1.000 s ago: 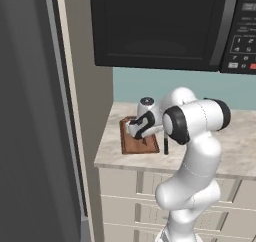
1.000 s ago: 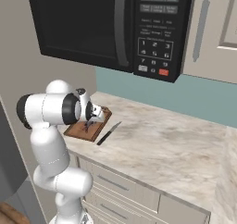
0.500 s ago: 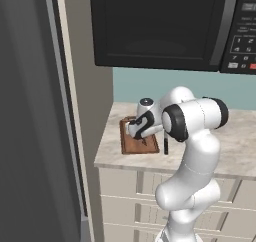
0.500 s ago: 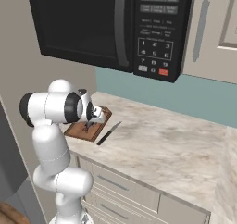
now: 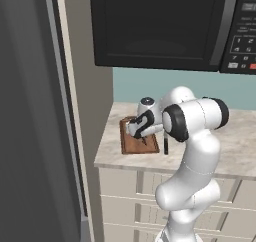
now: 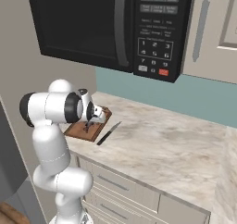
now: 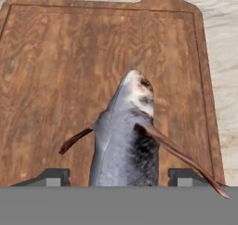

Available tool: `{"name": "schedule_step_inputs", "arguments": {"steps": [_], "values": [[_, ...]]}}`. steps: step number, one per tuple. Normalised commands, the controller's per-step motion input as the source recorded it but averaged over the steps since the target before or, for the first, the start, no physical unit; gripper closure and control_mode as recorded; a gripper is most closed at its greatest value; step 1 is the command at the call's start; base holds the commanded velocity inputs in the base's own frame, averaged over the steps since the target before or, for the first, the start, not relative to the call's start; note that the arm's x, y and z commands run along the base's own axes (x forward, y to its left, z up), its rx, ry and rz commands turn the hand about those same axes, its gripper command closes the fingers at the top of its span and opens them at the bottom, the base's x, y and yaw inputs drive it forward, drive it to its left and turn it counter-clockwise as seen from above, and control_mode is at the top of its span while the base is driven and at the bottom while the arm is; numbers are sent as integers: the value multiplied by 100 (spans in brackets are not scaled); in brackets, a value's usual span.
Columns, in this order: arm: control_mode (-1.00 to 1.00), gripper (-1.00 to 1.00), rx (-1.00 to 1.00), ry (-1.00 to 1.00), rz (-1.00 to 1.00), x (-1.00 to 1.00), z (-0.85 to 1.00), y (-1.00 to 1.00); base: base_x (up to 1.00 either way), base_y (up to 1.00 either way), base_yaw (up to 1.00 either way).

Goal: Retrieve the fish from the fridge and place it on the cutting board.

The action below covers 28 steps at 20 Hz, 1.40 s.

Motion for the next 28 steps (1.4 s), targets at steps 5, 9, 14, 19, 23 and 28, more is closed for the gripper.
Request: {"name": "schedule_step_inputs", "arguments": {"steps": [5,9,14,19,23,28], "values": [[-100,-100,-1,0,0,0,12,0,0,0,0],[-100,-100,0,0,0,-2,31,0,0,0,0],[-100,-100,-1,0,-1,-22,24,0,0,0,0],[-100,-100,0,0,-6,-41,11,0,0,0,0],[-100,-100,0,3,-7,-49,7,0,0,0,0],[-100,-100,0,3,-8,-73,25,0,0,0,0]]}}
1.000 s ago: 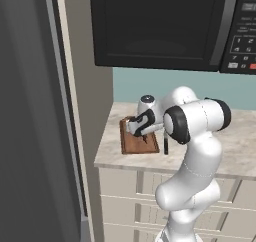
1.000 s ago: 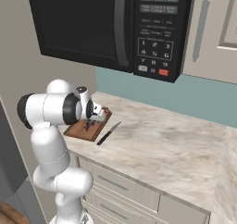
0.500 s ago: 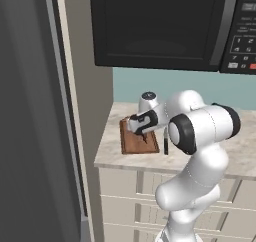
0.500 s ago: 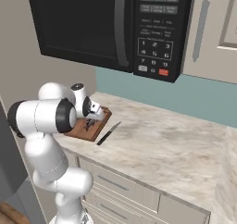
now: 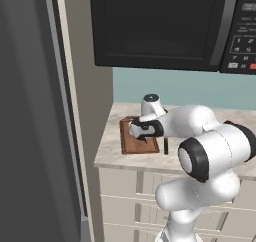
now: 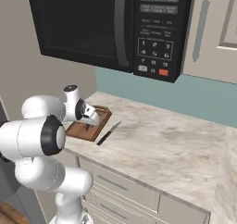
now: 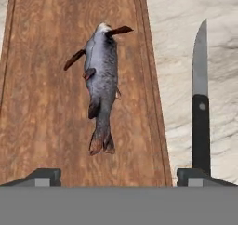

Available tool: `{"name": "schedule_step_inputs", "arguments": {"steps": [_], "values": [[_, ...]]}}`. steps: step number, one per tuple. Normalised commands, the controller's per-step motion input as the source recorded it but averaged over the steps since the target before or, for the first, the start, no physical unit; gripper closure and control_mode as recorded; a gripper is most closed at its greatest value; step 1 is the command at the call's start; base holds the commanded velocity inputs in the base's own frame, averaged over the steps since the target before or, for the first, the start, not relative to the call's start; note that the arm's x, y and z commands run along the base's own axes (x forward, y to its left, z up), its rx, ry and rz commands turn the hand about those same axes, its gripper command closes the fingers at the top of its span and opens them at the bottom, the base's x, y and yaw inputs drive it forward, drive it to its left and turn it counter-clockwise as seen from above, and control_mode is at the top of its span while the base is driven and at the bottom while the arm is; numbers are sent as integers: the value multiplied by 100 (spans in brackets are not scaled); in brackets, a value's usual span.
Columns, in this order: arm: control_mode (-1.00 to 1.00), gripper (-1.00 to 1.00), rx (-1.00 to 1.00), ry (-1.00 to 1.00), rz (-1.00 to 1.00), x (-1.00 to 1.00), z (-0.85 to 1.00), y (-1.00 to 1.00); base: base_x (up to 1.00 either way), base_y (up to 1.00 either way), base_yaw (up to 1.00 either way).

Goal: Retrieve the fish from the fridge and place it on the cutting board.

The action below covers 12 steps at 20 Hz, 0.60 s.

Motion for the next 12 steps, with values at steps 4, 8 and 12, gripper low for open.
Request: {"name": "schedule_step_inputs", "arguments": {"steps": [4,8,12], "values": [[-100,-100,0,5,-8,-92,45,-3,0,0,0],[-100,-100,0,7,-8,-97,59,-3,0,0,0],[-100,-100,0,6,-7,-99,57,-10,0,0,0]]}}
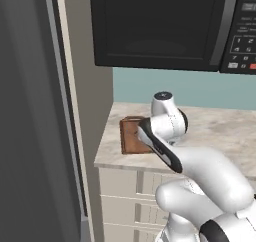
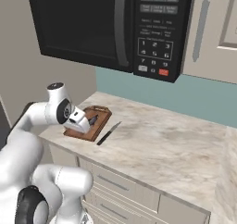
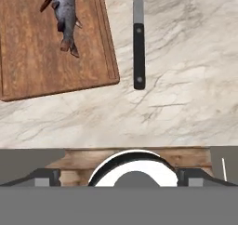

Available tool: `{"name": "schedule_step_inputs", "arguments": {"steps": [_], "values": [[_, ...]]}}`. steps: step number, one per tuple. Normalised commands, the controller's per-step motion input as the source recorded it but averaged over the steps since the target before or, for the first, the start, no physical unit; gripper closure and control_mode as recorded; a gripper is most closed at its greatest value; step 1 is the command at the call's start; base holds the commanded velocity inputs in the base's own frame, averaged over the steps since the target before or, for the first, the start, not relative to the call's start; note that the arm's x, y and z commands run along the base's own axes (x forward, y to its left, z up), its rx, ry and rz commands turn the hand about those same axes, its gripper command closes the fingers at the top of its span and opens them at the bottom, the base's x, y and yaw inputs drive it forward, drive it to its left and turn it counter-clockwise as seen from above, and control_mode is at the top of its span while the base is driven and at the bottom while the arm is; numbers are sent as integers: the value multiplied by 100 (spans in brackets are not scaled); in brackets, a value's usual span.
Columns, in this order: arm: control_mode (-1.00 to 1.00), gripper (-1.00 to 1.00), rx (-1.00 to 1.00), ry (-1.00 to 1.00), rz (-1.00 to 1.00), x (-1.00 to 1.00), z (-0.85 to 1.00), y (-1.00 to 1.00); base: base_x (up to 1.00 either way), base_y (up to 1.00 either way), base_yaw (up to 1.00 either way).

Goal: Retrieve the fish from the fridge and place it on the cutting board.

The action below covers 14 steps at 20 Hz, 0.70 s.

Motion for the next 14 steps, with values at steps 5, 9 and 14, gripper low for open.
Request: {"name": "schedule_step_inputs", "arguments": {"steps": [5,9,14], "values": [[-100,-100,0,1,-2,-99,27,-19,0,0,0],[-100,-100,0,0,-4,-81,7,-32,0,0,0],[-100,-100,0,-2,-5,-55,5,-66,0,0,0]]}}
